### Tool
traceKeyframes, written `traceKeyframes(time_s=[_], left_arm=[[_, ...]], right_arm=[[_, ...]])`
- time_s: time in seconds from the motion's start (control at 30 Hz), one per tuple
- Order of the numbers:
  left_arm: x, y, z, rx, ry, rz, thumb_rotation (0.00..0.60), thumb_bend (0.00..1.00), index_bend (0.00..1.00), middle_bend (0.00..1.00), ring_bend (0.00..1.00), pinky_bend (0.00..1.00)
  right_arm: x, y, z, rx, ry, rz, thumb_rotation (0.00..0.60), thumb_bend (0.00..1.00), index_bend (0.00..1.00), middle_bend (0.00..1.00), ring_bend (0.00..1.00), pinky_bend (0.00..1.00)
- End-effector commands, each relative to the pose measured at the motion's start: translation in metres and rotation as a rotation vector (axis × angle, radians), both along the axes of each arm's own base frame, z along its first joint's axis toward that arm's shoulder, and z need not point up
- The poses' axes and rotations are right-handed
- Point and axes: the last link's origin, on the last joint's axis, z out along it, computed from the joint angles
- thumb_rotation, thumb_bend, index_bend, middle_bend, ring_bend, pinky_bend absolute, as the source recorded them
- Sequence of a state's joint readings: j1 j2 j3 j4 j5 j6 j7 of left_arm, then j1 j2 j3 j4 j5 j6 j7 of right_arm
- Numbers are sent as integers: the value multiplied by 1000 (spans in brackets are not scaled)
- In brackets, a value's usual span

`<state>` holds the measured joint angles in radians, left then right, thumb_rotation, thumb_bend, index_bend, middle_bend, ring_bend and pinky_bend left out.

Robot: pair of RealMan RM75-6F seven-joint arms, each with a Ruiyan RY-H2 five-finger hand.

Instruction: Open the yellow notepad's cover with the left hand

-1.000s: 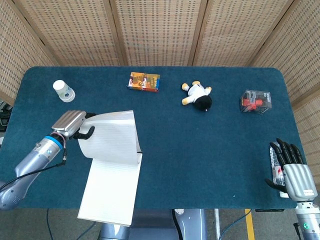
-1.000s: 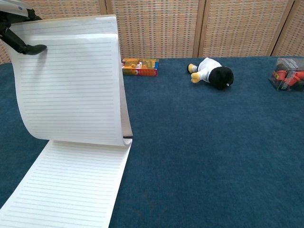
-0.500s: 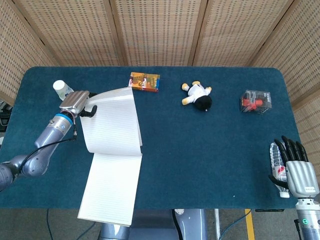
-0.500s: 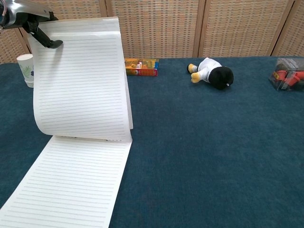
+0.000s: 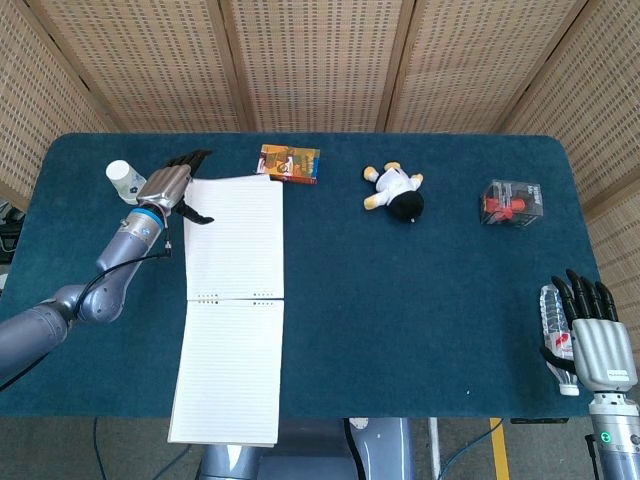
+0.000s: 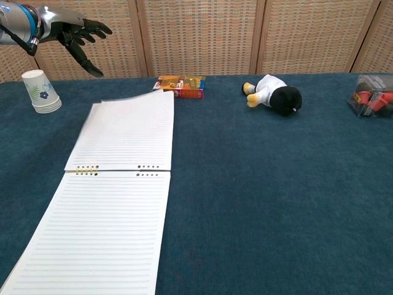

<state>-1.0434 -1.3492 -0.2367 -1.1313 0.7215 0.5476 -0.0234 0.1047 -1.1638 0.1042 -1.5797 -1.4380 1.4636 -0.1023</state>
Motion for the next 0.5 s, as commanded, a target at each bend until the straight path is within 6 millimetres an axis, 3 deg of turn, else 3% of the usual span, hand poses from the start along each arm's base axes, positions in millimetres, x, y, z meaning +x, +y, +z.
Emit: traceKeyframes(time_s=[0.03,0.27,0.37,0.5], left_arm=[[-4,1,5,69,-53,-33,600,29,0,0,0,0],[-21,-16,29,130,-68,-93,600,26,0,0,0,0],[-34,-37,43,151,-45,-117,600,19,0,0,0,0],[-58,-85,63,185,13,-120,600,13,0,0,0,0]], right_arm=[[0,0,-1,3,1,1,600,0,0,0,0,0],[1,0,-2,8,-8,2,600,0,0,0,0,0],[0,1,-1,8,-12,2,600,0,0,0,0,0],[-1,1,1,5,-23,4,600,0,0,0,0,0]])
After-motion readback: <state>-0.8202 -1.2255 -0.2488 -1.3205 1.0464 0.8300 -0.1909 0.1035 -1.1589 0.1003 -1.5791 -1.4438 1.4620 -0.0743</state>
